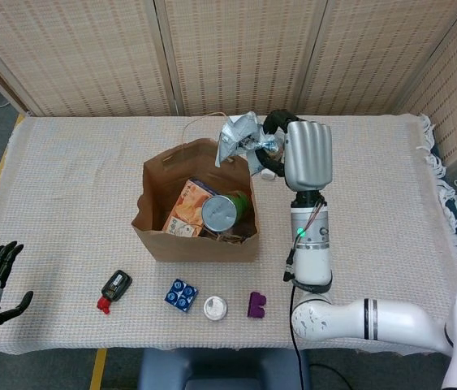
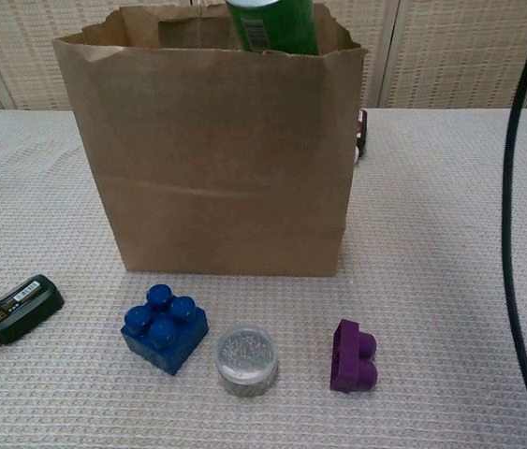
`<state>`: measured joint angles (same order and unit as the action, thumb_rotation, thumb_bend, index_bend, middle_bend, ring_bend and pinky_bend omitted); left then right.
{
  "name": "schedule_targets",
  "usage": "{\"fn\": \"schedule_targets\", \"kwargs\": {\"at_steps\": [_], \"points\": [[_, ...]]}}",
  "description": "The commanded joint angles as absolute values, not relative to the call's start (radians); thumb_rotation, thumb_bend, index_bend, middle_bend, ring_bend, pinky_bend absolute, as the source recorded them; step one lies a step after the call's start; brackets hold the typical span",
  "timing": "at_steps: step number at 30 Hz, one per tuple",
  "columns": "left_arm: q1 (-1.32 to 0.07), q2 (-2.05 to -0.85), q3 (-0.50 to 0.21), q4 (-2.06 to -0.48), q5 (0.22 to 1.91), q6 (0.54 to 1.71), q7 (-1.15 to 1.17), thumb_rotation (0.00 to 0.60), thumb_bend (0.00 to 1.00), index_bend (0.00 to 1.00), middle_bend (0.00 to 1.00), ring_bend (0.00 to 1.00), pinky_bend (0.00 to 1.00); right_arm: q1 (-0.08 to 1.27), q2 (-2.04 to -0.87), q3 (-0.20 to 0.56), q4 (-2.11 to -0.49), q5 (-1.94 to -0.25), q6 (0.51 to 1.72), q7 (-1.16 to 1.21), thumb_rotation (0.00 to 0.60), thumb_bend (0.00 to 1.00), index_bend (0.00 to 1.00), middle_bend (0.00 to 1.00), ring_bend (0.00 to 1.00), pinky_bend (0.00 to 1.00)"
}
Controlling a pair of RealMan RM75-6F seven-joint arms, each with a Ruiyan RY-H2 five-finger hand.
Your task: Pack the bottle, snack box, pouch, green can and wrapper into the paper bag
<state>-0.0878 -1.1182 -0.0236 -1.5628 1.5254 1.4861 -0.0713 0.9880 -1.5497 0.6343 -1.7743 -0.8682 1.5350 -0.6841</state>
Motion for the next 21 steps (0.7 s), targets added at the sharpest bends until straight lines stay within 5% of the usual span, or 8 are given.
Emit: {"fn": "schedule_targets", "kwargs": {"at_steps": [1, 17, 19, 21], "points": [[-0.087, -1.118, -0.023, -1.562, 1.526, 1.487, -0.076, 0.600, 0.33, 0.00, 0.00, 0.00, 0.00, 1.057, -1.648, 0.617, -1.660, -0.862, 1.546, -0.727, 0.600, 0.38, 0.80, 0.67, 0.68, 0.89], [-0.084, -1.117, -0.022, -1.557, 1.527, 1.490, -0.092, 0.600, 0.33, 0.00, 0.00, 0.00, 0.00, 1.143, -1.805, 0.596, -1.453, -0.894, 1.520, -0.677, 0.600, 0.38, 0.75, 0.67, 0.63, 0.86], [-0.084, -1.116, -0.022, -1.557, 1.527, 1.490, -0.095, 0.600, 0.33, 0.00, 0.00, 0.00, 0.00, 1.158, -1.834, 0.592, -1.425, -0.882, 1.501, -0.682, 0.600, 0.38, 0.71, 0.67, 0.60, 0.85], [-0.084, -1.116, -0.021, -1.556, 1.527, 1.490, -0.097, 0.600, 0.33, 0.00, 0.00, 0.00, 0.00, 1.160, -1.842, 0.589, -1.427, -0.851, 1.484, -0.715, 0.600, 0.36, 0.54, 0.61, 0.48, 0.78]]}}
